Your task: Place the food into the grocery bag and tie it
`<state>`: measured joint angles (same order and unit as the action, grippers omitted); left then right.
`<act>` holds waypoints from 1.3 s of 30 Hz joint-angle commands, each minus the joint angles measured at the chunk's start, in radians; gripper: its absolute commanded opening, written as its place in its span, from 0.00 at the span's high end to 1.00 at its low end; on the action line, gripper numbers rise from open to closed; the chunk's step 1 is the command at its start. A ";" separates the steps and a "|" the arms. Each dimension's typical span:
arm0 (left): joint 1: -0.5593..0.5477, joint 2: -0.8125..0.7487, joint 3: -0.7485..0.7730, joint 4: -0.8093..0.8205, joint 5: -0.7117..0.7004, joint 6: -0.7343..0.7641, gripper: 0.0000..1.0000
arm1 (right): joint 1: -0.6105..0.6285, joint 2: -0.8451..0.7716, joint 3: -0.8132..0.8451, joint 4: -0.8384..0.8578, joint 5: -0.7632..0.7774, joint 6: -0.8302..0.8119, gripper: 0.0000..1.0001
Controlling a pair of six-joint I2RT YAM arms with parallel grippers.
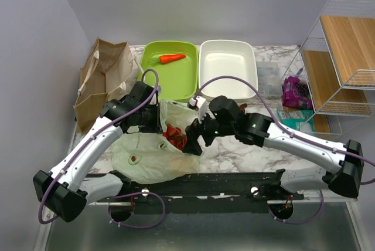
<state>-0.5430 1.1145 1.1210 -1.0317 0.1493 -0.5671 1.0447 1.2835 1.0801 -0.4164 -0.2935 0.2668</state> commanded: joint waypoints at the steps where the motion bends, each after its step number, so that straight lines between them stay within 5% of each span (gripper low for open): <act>1: 0.006 -0.022 -0.012 0.028 -0.004 -0.010 1.00 | 0.005 -0.081 0.036 -0.044 0.097 -0.062 0.03; 17: 0.007 -0.031 -0.001 0.026 0.006 -0.036 1.00 | -0.016 -0.131 0.025 0.058 0.542 -0.162 0.00; 21: 0.006 -0.030 0.006 0.018 0.004 -0.036 1.00 | -0.065 -0.082 0.015 0.099 0.555 -0.171 0.00; 32: 0.006 -0.021 0.026 0.000 0.001 -0.034 1.00 | -0.224 0.082 -0.001 0.236 0.400 -0.234 0.00; 39: 0.006 -0.013 0.040 -0.009 -0.013 -0.031 1.00 | -0.247 0.114 -0.024 0.298 0.174 -0.257 0.00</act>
<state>-0.5430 1.1011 1.1225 -1.0317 0.1493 -0.5953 0.8028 1.3979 1.0809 -0.1993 0.0494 0.0448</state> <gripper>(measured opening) 0.006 0.998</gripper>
